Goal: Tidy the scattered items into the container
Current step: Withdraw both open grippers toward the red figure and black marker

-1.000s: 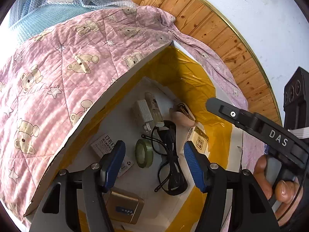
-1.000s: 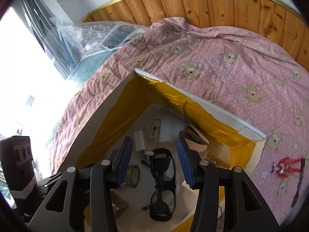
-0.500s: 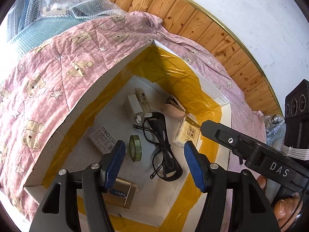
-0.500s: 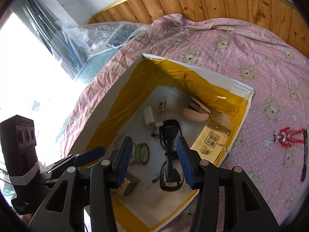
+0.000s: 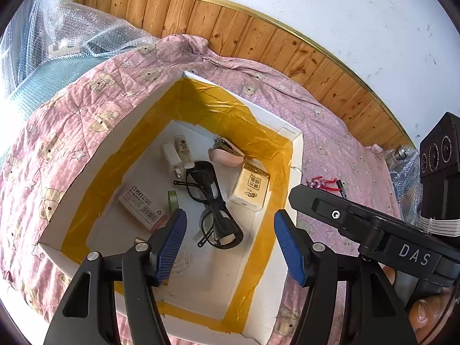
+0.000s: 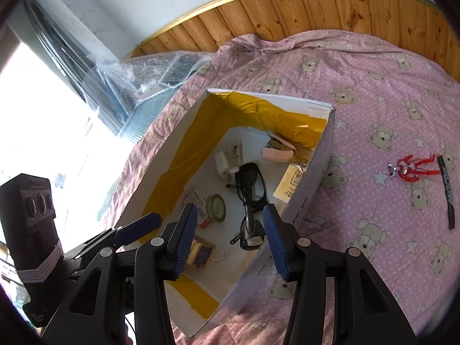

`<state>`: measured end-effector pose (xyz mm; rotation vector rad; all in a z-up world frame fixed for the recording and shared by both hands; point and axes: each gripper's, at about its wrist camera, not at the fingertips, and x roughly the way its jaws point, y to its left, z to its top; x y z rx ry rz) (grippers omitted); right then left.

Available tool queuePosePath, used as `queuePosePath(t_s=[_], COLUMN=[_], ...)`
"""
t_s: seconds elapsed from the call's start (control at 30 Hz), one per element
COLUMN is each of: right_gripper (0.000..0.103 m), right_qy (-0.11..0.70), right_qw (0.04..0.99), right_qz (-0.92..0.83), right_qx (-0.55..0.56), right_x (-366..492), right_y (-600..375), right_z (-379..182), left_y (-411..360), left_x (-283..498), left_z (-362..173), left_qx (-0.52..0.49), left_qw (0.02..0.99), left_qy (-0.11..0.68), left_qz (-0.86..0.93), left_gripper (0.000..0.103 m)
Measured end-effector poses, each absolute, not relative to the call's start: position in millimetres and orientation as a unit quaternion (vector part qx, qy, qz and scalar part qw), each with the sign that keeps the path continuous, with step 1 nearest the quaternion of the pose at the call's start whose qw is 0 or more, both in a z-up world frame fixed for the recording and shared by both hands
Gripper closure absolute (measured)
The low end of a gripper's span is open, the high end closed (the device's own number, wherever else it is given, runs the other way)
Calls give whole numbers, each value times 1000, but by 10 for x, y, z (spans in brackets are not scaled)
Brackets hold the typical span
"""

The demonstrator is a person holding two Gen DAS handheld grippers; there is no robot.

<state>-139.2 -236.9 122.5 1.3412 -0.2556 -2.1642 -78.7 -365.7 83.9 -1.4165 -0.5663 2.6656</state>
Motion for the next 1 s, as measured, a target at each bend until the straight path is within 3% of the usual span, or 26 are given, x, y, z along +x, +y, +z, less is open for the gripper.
queuePosePath(t_s=[1.0], right_gripper=[51], right_qy=[-196], right_qw=[234], right_qz=[-831], right_qx=[465], right_x=[-1095], right_y=[-953], right_z=[1275], left_y=[-2481], left_x=[-741], left_z=[1063], left_qx=[-460], left_qw=[88], left_qy=[-107], left_qz=[877], left_gripper=[39])
